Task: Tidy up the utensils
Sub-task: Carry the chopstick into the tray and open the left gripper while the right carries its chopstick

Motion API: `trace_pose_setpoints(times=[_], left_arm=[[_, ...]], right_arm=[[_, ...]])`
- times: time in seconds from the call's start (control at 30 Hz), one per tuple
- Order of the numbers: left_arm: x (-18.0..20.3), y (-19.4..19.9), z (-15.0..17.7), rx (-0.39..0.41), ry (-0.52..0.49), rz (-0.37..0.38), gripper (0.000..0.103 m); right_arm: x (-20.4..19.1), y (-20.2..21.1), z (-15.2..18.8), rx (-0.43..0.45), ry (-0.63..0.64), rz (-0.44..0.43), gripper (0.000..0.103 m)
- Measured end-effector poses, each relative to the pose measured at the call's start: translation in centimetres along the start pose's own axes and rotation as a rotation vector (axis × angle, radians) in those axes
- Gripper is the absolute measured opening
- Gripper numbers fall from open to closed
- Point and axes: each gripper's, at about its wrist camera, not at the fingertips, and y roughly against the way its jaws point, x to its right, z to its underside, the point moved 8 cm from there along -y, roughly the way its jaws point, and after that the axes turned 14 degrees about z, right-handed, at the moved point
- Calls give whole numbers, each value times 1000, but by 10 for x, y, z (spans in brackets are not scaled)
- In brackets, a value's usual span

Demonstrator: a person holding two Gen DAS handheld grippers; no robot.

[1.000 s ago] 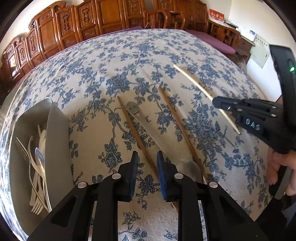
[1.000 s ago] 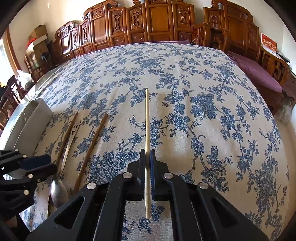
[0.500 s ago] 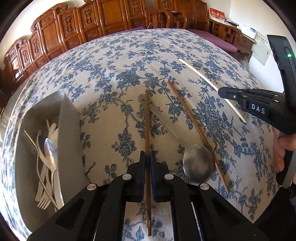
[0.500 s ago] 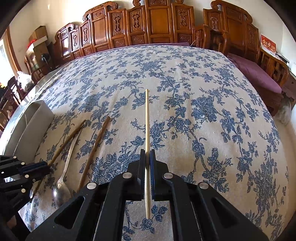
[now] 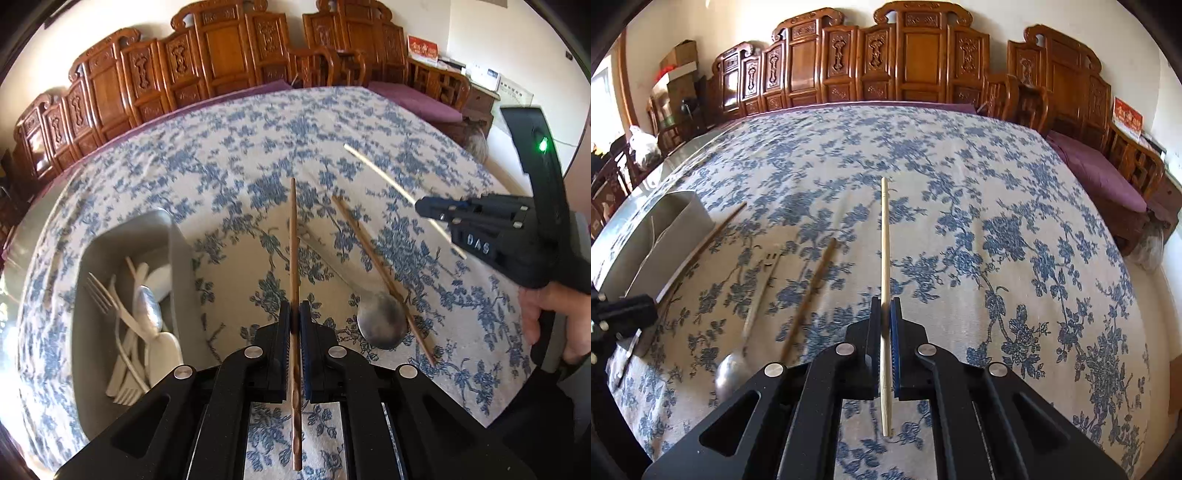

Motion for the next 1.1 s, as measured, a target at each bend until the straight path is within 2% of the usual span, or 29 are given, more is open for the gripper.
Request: trace_pose_setpoints(times=[0.4,0.9,1.1], left_arm=[[-18,45,-10,71,11,-25,4],[-47,75,-15,120,44,-51,4],[-72,80,-18,133,73,-70,4]], right_arm=[[-30,33,-13,71,17,-61,6],[-61,68,-28,135,10,-148,6],[-78,83,-31,157,17,-187,6]])
